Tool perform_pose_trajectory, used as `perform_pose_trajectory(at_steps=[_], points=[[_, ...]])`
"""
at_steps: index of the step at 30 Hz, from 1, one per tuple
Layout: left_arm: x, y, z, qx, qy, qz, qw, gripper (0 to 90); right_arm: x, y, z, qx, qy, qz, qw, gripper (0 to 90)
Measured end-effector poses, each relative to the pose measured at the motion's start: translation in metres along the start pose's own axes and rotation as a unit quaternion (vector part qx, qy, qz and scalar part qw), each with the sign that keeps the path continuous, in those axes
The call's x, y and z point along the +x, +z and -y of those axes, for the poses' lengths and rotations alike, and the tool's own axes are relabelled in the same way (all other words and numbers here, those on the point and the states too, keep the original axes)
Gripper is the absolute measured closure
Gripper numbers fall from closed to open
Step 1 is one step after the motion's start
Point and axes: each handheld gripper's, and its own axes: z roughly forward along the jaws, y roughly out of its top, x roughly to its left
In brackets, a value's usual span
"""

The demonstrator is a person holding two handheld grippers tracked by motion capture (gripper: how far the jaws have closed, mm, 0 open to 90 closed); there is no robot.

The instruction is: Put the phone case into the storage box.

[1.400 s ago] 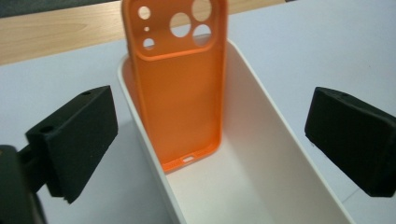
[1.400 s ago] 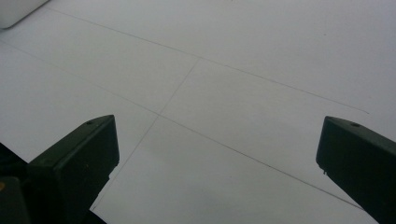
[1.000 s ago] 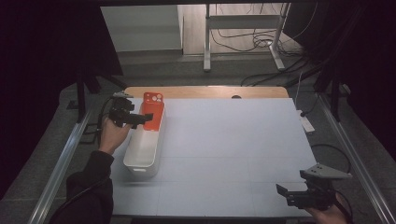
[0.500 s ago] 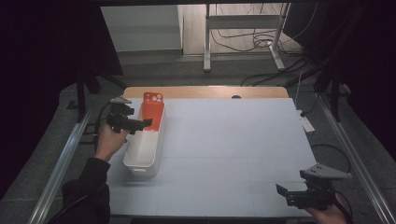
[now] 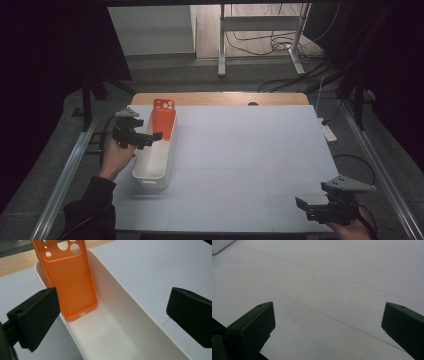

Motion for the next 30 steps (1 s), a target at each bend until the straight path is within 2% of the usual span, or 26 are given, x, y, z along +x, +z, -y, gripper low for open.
perform_pose_trajectory(at_steps=[30], points=[[-0.025, -0.014, 0.026, -0.003, 0.014, -0.002, 0.9999, 0.0, 0.001, 0.000, 0.000, 0.002, -0.007, -0.001, 1.0000, 0.0]])
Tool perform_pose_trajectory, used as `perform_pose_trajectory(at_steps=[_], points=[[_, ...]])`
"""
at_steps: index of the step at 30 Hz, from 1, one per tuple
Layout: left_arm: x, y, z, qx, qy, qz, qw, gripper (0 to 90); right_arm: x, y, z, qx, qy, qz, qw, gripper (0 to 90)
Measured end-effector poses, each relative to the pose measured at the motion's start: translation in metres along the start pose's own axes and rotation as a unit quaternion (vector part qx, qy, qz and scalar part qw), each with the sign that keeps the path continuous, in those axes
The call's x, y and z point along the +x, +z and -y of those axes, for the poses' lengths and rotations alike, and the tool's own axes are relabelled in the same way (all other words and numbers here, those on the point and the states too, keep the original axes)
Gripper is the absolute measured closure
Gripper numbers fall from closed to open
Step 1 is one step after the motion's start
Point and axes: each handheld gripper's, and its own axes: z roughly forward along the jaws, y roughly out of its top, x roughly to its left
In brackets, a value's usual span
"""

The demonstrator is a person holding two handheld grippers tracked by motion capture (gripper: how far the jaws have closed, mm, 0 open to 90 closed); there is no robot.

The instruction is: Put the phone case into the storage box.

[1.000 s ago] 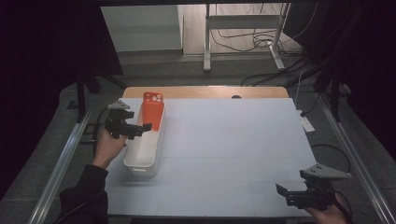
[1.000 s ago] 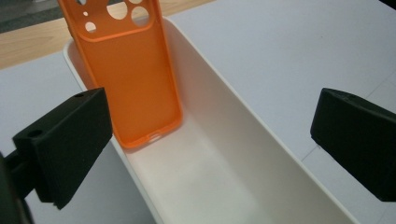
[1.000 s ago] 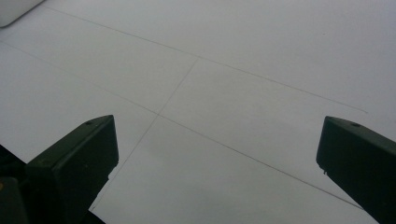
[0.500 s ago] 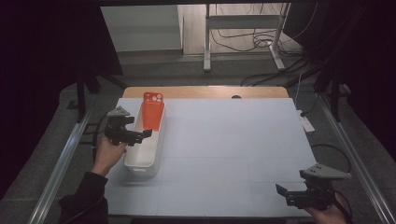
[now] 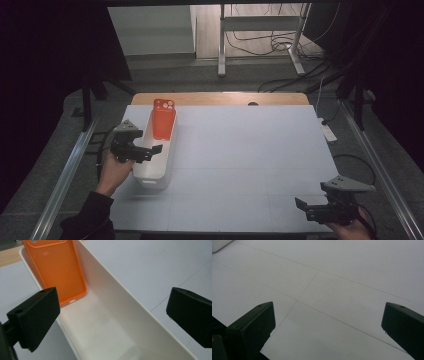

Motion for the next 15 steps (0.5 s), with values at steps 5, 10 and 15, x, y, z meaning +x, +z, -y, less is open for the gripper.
perform_pose_trajectory(at_steps=[5, 10, 15], points=[[-0.004, -0.005, 0.003, -0.003, -0.001, -0.001, 1.0000, 0.0, 0.000, 0.000, 0.000, 0.000, -0.001, 0.000, 1.0000, 0.0], [-0.008, -0.008, 0.007, -0.005, 0.000, -0.003, 1.0000, 0.0, 0.001, 0.000, 0.000, 0.001, -0.002, 0.000, 1.0000, 0.0], [-0.014, -0.012, 0.012, -0.005, 0.006, -0.006, 1.0000, 0.0, 0.001, 0.000, 0.000, 0.002, -0.004, 0.001, 1.0000, 0.0]])
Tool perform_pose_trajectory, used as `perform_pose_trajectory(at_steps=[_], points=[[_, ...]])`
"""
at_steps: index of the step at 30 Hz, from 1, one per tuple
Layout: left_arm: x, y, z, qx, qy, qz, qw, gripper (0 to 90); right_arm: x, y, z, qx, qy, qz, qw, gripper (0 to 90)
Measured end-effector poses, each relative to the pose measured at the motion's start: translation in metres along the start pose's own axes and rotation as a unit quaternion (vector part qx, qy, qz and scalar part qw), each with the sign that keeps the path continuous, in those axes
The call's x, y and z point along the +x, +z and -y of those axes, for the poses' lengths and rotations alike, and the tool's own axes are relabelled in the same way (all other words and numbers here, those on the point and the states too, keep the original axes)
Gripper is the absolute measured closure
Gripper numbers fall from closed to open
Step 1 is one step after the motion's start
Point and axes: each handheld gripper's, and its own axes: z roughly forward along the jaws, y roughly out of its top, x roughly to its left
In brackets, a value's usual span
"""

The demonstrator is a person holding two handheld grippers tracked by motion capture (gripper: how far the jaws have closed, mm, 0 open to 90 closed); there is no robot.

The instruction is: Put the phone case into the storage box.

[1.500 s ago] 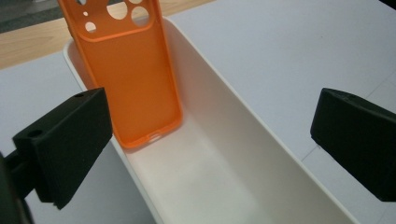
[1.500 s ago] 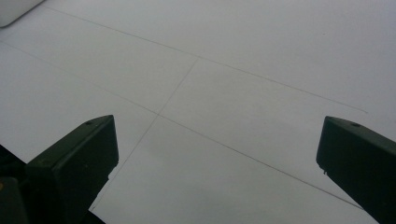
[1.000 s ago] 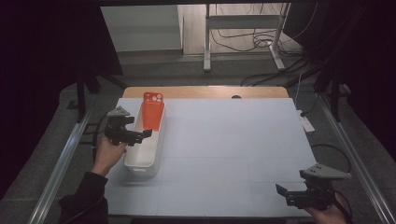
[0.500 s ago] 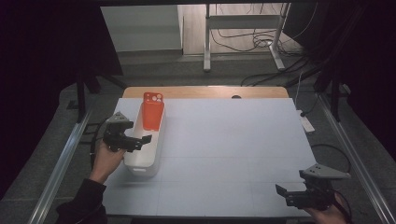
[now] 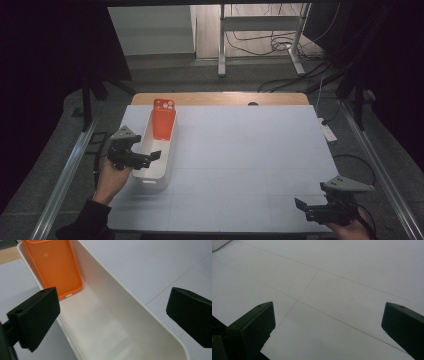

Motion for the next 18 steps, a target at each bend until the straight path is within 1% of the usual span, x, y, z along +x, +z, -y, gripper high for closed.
perform_pose_trajectory(at_steps=[7, 12, 18], points=[[-0.006, -0.005, 0.005, -0.001, 0.002, 0.001, 1.0000, 0.0, 0.000, 0.000, 0.000, 0.000, -0.001, 0.000, 1.0000, 0.0], [-0.009, -0.009, 0.007, -0.002, 0.003, 0.000, 1.0000, 0.0, 0.000, 0.000, 0.000, 0.000, -0.001, 0.000, 1.0000, 0.0], [-0.012, -0.014, 0.014, 0.001, 0.002, -0.006, 1.0000, 0.0, 0.000, 0.000, 0.000, 0.001, -0.002, 0.000, 1.0000, 0.0]])
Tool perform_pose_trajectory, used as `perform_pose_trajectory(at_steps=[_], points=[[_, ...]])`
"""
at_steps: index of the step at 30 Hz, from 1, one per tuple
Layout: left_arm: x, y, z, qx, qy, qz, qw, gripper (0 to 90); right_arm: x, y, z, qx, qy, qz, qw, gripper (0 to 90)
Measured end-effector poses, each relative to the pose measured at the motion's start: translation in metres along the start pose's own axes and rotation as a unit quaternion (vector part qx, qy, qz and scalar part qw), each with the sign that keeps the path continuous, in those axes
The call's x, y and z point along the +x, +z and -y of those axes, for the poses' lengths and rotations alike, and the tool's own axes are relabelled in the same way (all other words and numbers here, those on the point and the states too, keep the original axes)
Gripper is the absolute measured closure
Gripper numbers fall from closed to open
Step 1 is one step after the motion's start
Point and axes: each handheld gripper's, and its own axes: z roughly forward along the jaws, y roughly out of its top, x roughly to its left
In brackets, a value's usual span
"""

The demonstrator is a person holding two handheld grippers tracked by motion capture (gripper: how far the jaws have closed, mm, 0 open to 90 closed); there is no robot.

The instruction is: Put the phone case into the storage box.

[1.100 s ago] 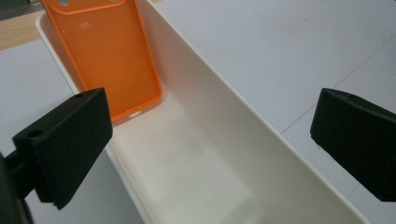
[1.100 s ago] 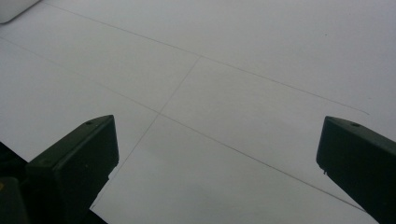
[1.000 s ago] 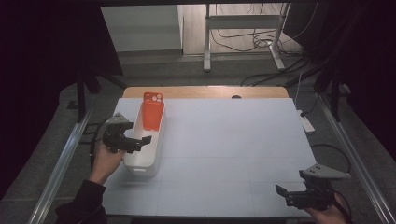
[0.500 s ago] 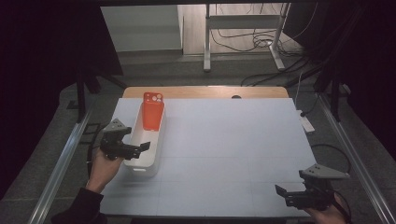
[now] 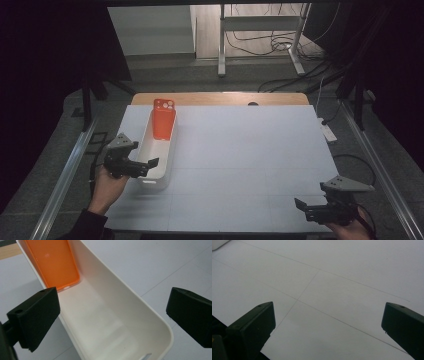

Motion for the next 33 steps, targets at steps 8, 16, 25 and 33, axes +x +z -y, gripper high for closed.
perform_pose_trajectory(at_steps=[8, 16, 25, 33], points=[[-0.004, -0.009, 0.009, 0.001, -0.005, -0.001, 1.0000, 0.0, 0.000, 0.000, 0.000, 0.000, -0.001, 0.000, 1.0000, 0.0], [-0.008, -0.017, 0.016, 0.000, -0.009, -0.002, 1.0000, 0.0, 0.000, 0.000, 0.000, 0.001, 0.000, 0.000, 1.0000, 0.0], [-0.012, -0.026, 0.025, 0.002, -0.013, -0.005, 0.9999, 0.0, 0.000, 0.000, 0.000, 0.001, 0.000, 0.000, 1.0000, 0.0], [-0.015, -0.033, 0.032, 0.005, -0.013, -0.011, 0.9998, 0.0, 0.000, 0.000, 0.000, 0.001, 0.000, 0.000, 1.0000, 0.0]])
